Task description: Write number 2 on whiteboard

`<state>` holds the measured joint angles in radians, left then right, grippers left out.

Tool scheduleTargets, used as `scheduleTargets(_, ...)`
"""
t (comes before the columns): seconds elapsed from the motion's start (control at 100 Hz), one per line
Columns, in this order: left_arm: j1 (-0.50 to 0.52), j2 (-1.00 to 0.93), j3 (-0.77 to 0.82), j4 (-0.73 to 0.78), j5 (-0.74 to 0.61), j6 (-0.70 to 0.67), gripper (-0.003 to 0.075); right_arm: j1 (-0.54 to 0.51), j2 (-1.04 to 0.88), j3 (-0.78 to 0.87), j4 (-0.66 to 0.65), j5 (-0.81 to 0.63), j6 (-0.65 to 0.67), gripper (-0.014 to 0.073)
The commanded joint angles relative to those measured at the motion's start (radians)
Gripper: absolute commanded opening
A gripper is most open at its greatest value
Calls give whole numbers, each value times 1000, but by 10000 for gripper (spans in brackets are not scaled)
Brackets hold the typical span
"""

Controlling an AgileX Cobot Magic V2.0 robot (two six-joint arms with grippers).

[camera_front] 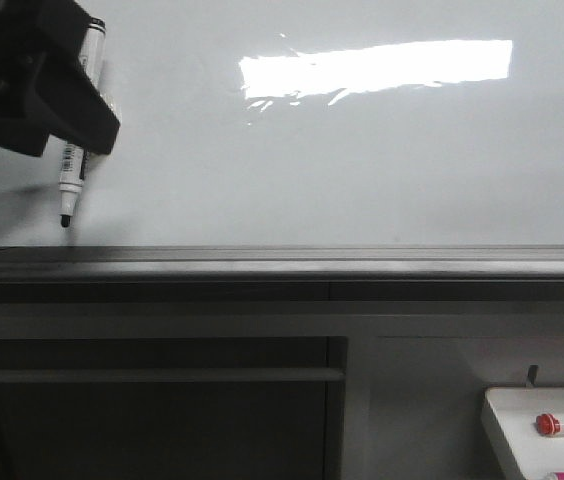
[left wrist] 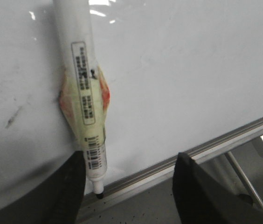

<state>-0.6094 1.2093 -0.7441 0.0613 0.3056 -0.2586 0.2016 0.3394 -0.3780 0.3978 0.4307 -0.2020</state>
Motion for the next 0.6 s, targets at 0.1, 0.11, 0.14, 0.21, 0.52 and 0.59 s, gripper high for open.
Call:
scheduleTargets(0.1, 15, 41, -34, 4, -120, -44, 375, -4, 17, -37, 17, -65, -14, 400)
scheduleTargets(0.11, 19, 43, -34, 4, -124, -46, 375, -4, 17, -37, 18, -65, -14, 400)
scheduleTargets(0.14, 23, 50, -34, 4, -132, -49, 375, -4, 17, -37, 20, -65, -14, 400)
scheduleTargets(0.21, 34, 68, -34, 4, -139, -57, 375, -4, 17, -37, 24, -65, -14, 400)
scheduleTargets(0.52, 73, 100, -34, 4, -139, -59, 209, -4, 17, -37, 30, -65, -14, 400)
scheduleTargets(0.59, 74, 100, -34, 9, -139, -59, 89, -4, 17, -37, 30, -63, -14, 400)
